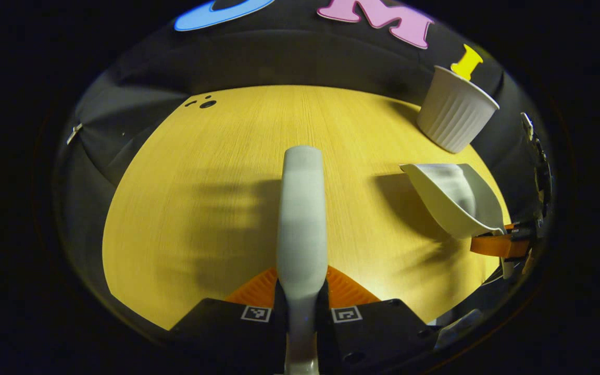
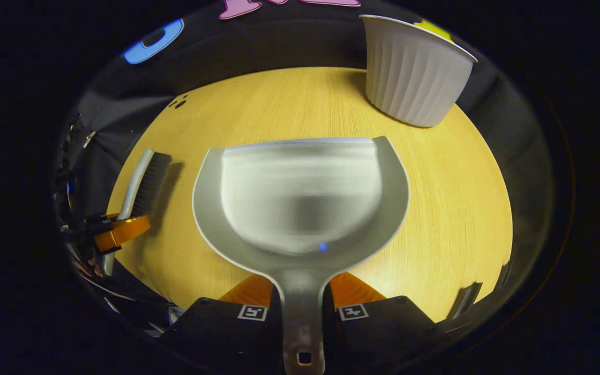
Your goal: Pick up the small broom and dustpan from the desktop, sweep the trash into the dustpan with the broom, and then empty the trash into the garbage bin.
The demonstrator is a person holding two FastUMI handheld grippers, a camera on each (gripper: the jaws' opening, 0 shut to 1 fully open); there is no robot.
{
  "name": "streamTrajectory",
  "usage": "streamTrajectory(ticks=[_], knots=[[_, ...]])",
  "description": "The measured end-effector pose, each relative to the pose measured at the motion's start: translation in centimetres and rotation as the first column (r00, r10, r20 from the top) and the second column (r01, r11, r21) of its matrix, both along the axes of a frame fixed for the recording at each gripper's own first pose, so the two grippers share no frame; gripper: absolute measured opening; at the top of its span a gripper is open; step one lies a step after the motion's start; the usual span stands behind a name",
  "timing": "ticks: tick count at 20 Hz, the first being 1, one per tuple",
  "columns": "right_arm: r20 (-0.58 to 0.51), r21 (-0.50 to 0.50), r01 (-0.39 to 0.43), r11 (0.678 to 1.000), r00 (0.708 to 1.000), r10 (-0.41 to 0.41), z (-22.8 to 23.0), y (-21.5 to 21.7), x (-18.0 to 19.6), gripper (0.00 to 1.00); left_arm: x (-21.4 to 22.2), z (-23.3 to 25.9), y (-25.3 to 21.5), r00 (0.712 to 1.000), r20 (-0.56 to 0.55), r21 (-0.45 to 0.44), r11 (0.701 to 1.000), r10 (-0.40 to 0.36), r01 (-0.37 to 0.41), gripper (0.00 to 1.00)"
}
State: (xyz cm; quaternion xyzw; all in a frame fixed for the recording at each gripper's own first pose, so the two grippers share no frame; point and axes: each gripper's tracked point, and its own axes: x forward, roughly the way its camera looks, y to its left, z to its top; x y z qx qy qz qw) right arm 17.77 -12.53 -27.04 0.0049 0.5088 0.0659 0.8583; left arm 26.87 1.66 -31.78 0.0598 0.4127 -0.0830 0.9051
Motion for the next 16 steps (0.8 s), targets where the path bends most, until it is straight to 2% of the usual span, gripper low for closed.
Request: streamTrajectory(ticks=[4, 7, 8, 9, 10, 11, 14, 15, 16], knots=[[-0.051, -0.004, -0.001, 1.000, 0.999, 0.001, -2.4, 0.0, 0.3, 0.35, 1.7, -1.5, -0.1, 1.000, -0.025, 0.072, 0.997, -0.002, 0.004, 0.27], [-0.041, -0.028, 0.005, 1.000, 0.999, -0.007, -2.4, 0.3, -0.1, 0.35, 2.2, -1.9, -0.5, 0.999, -0.035, 0.094, 0.996, 0.000, 0.003, 0.30], [-0.046, -0.026, 0.008, 1.000, 0.999, -0.009, -2.3, 0.6, -0.2, 0.31, 2.4, -1.9, -0.6, 0.999, -0.033, 0.100, 0.995, -0.001, 0.004, 0.28], [-0.056, -0.021, 0.011, 1.000, 0.998, -0.012, -2.4, 0.8, -0.4, 0.35, 2.6, -1.9, -0.6, 0.999, -0.033, 0.109, 0.994, -0.003, 0.006, 0.27], [-0.071, -0.015, 0.008, 1.000, 0.997, -0.009, -2.5, 1.0, -0.5, 0.41, 2.7, -2.0, -0.7, 0.999, -0.032, 0.121, 0.993, -0.007, 0.010, 0.29], [-0.089, -0.007, 0.000, 1.000, 0.996, 0.000, -2.7, 1.2, -0.7, 0.36, 2.6, -2.0, -0.7, 0.999, -0.036, 0.134, 0.991, -0.012, 0.017, 0.30], [-0.094, 0.017, -0.012, 1.000, 0.995, 0.014, -2.2, 1.6, -0.5, 0.39, 2.3, -1.9, -0.6, 0.999, -0.043, 0.169, 0.985, -0.021, 0.028, 0.32], [-0.106, 0.022, -0.007, 1.000, 0.994, 0.010, -2.4, 1.7, -0.4, 0.40, 2.3, -1.9, -0.4, 0.999, -0.043, 0.168, 0.985, -0.014, 0.021, 0.37], [-0.111, 0.037, -0.002, 0.999, 0.994, 0.007, -2.3, 1.8, -0.2, 0.45, 2.1, -1.8, -0.6, 0.999, -0.042, 0.163, 0.986, -0.007, 0.014, 0.42]])
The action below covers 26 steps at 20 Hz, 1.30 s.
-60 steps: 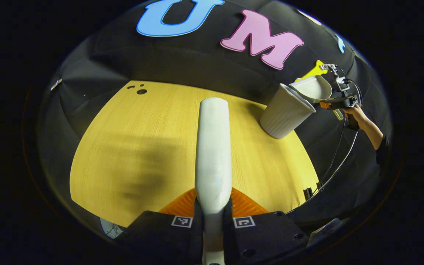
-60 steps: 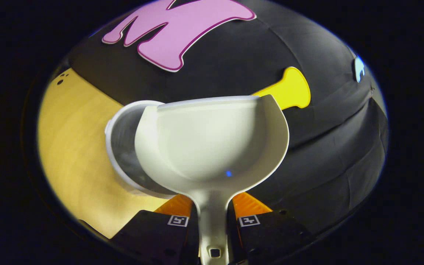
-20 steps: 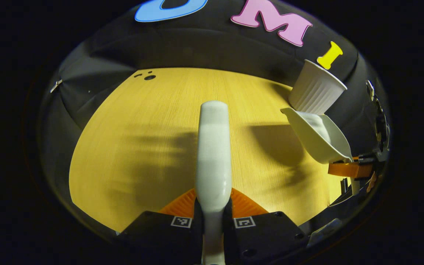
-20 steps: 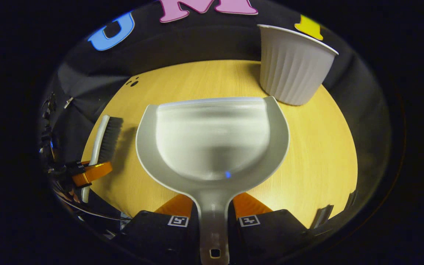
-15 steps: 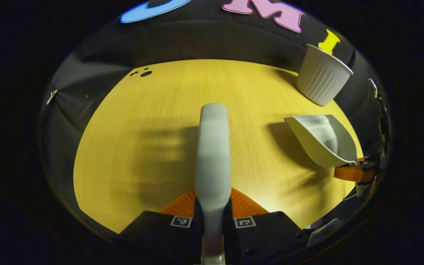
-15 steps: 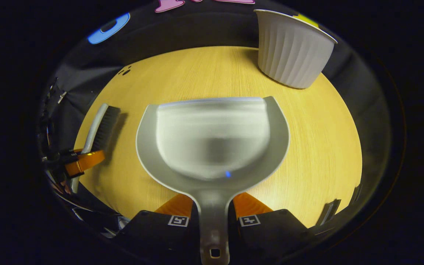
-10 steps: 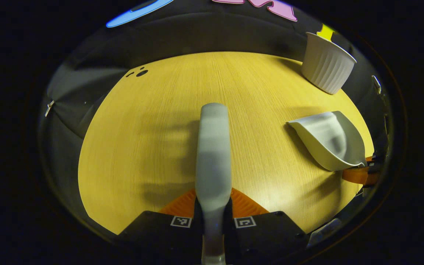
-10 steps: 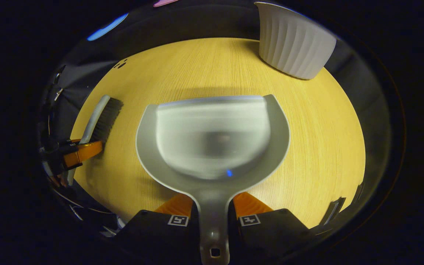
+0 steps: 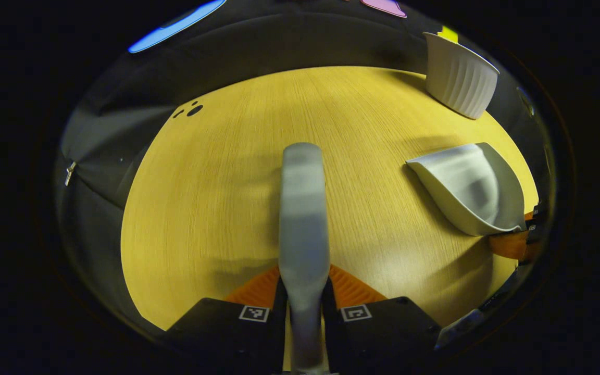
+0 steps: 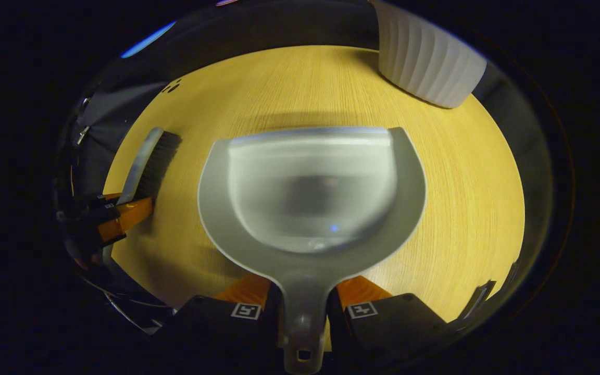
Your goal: Pick up the small broom and dustpan from the desktop, sweep the trash into the dustpan with the broom, and then empty the trash into the garbage bin.
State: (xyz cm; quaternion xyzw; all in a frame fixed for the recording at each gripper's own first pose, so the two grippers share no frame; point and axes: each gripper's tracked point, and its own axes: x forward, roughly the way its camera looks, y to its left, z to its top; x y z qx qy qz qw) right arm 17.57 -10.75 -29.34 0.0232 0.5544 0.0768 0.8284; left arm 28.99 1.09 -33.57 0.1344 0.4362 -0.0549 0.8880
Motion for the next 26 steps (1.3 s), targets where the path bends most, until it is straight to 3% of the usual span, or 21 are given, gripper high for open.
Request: streamTrajectory(ticks=[1, 2, 3, 4, 5, 6, 10, 14, 16, 17, 20, 24, 26], knots=[[-0.002, 0.019, 0.001, 1.000, 1.000, -0.001, 0.0, 0.4, 0.0, 0.48, 0.0, 0.3, 0.1, 1.000, 0.013, 0.006, 1.000, 0.005, -0.005, 0.47], [0.005, 0.026, 0.003, 1.000, 1.000, -0.003, 0.1, 0.6, 0.1, 0.70, 0.0, 0.6, -0.2, 0.999, 0.033, -0.001, 1.000, -0.001, 0.001, 0.54], [0.022, 0.013, 0.011, 1.000, 1.000, -0.011, 0.4, 0.2, 0.3, 0.75, 0.0, 1.1, -0.6, 0.999, 0.046, -0.017, 1.000, -0.011, 0.012, 0.45], [0.040, 0.006, 0.017, 1.000, 0.999, -0.017, 0.6, 0.1, 0.5, 0.90, 0.1, 1.4, -0.9, 0.998, 0.059, -0.037, 0.999, -0.020, 0.022, 0.62], [0.062, -0.003, 0.025, 1.000, 0.998, -0.024, 0.9, -0.2, 0.6, 0.99, -0.1, 1.8, -1.0, 0.997, 0.065, -0.052, 0.998, -0.029, 0.033, 0.78], [0.079, -0.006, 0.032, 0.999, 0.996, -0.031, 1.2, -0.2, 0.7, 0.98, -0.5, 2.5, -1.0, 0.996, 0.080, -0.056, 0.998, -0.028, 0.033, 0.95], [0.154, -0.012, 0.050, 0.999, 0.987, -0.048, 3.4, -0.4, 0.6, 0.99, -1.7, 5.8, -1.0, 0.985, 0.169, -0.070, 0.997, -0.020, 0.033, 0.97], [0.278, -0.008, 0.063, 0.998, 0.959, -0.058, 7.4, -0.2, 0.2, 1.00, -3.1, 11.1, -1.9, 0.952, 0.306, -0.151, 0.986, -0.020, 0.069, 0.97], [0.357, -0.007, 0.072, 0.997, 0.932, -0.065, 9.4, -0.1, 0.3, 0.99, -4.2, 14.5, -2.1, 0.919, 0.395, -0.179, 0.980, -0.010, 0.088, 0.97], [0.398, -0.006, 0.073, 0.997, 0.915, -0.065, 10.6, -0.1, 0.3, 0.99, -4.7, 16.4, -1.9, 0.887, 0.462, -0.168, 0.981, -0.006, 0.094, 0.97], [0.512, 0.006, 0.066, 0.998, 0.857, -0.060, 14.6, 0.0, -0.1, 0.99, -7.0, 21.6, -1.4, 0.760, 0.650, -0.110, 0.989, -0.003, 0.098, 0.98], [0.685, 0.045, 0.043, 0.998, 0.725, -0.063, 21.9, 0.9, -1.1, 0.99, -11.7, 25.4, -2.4, 0.667, 0.745, -0.123, 0.981, -0.008, 0.149, 0.98], [0.750, 0.036, 0.034, 0.999, 0.659, -0.049, 25.0, 1.1, -1.6, 0.99, -14.1, 26.7, -2.8, 0.648, 0.762, -0.138, 0.977, 0.000, 0.163, 0.98]])
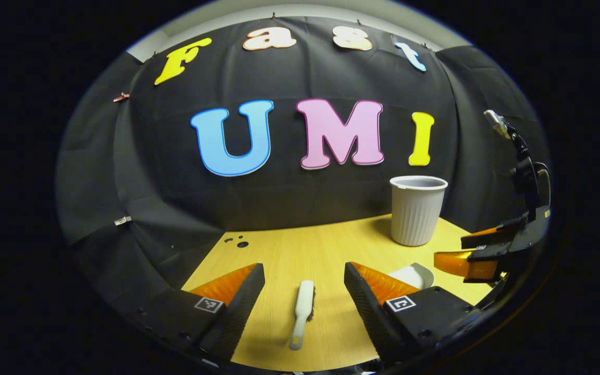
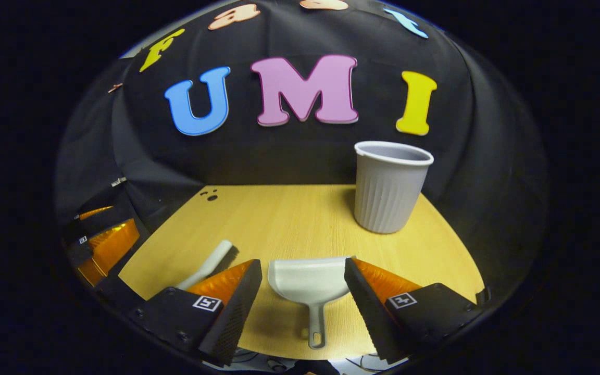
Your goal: Pick up the small broom and dustpan from the desktop, sweep the trash into the dustpan with the broom, and then empty the trash into the garbage bin.
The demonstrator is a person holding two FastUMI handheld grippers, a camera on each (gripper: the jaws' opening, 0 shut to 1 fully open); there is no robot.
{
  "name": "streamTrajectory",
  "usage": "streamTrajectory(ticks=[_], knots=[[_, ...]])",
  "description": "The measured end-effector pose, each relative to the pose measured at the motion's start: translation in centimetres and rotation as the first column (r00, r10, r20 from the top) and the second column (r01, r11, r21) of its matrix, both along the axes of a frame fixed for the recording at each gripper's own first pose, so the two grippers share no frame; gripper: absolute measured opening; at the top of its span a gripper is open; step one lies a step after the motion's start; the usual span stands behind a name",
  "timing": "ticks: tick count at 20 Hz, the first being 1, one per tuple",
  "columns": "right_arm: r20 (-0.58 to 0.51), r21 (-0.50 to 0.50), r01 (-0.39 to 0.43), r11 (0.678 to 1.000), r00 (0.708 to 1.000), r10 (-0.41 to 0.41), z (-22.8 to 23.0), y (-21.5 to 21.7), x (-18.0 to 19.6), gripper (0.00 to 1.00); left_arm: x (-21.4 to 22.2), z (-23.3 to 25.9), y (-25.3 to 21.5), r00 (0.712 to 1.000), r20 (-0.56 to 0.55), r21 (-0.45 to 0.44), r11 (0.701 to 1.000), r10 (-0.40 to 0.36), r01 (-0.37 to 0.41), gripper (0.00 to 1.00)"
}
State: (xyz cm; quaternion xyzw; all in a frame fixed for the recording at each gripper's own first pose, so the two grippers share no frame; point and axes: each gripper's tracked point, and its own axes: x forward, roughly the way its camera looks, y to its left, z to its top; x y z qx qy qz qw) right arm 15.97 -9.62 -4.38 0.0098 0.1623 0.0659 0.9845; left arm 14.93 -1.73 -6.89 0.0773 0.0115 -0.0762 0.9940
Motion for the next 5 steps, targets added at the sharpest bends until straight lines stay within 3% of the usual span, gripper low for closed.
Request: streamTrajectory(ticks=[5], knots=[[0.139, 0.003, 0.001, 1.000, 0.990, -0.002, 4.7, 0.6, -2.4, 0.99, -4.0, 2.0, -0.4, 0.998, 0.058, -0.046, 0.999, -0.022, 0.025, 0.98]])
